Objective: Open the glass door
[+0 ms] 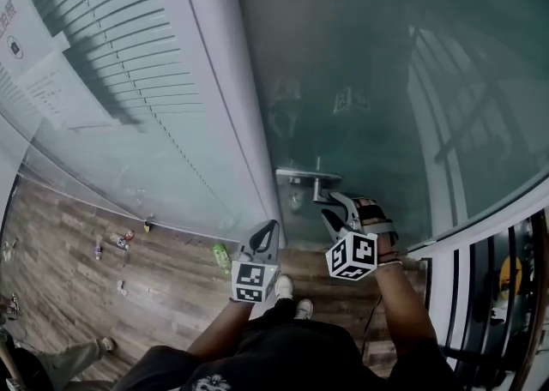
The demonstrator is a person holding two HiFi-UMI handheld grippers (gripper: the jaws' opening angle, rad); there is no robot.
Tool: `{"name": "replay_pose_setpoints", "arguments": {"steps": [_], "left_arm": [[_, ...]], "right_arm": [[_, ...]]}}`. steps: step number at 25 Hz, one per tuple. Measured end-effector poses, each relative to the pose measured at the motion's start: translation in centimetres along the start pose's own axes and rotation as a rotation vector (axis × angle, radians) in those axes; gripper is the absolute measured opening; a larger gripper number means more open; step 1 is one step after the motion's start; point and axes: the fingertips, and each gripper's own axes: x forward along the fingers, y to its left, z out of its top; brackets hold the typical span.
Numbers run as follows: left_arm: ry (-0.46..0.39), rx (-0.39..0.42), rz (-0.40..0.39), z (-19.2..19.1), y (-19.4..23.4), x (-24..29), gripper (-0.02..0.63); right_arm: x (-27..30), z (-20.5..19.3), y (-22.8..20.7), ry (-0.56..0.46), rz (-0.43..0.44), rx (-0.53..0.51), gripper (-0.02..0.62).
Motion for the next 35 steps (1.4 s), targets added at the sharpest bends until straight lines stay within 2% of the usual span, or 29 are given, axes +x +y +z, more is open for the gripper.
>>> {"name": "replay_pose_setpoints", "arguments": {"steps": [4, 8, 10, 12, 15, 18, 24, 26, 35], "left_arm": [[-0.007, -0.01, -0.016, 0.5, 1.0, 1.8, 0.006], [-0.013, -0.012, -0.037, 1.9, 1.5, 3.2, 0.006], [-0.009, -0.009, -0.048, 1.8, 1.1, 3.7, 0.006], [-0.003, -0.009, -0.063, 1.6, 0.8, 4.1, 0.006], [0.005, -0.015, -0.082, 1.5, 0.8, 4.5, 0.006], [0.019, -0.02, -0.087, 1.0, 1.0, 4.7, 0.006], [0.04, -0.03, -0.1, 0.0, 0.5, 5.5, 0.006], [0.04, -0.03, -0.103, -0.1, 0.3, 5.7, 0.006], [0.029, -0.029, -0.132, 0.3, 0.0, 7.4, 0.006]], "right_arm": [[2.6, -0.6, 0.3, 0.086, 0.108, -0.106, 0.169], [4.4, -0.6, 0.1, 0.119, 0.217, -0.116, 0.167], [5.1, -0.7, 0.1, 0.118, 0.234, -0.108, 0.131], [5.7, -0.7, 0.0, 0.106, 0.237, -0.097, 0.037], [6.3, -0.3, -0.1, 0.082, 0.232, -0.082, 0.018], [6.5, 0.3, -0.1, 0.007, 0.215, -0.026, 0.018], [7.0, 1.9, -0.2, -0.305, 0.213, 0.27, 0.017], [7.2, 2.2, -0.3, -0.376, 0.203, 0.331, 0.017], [8.7, 2.1, -1.2, -0.374, 0.248, 0.354, 0.017]]}}
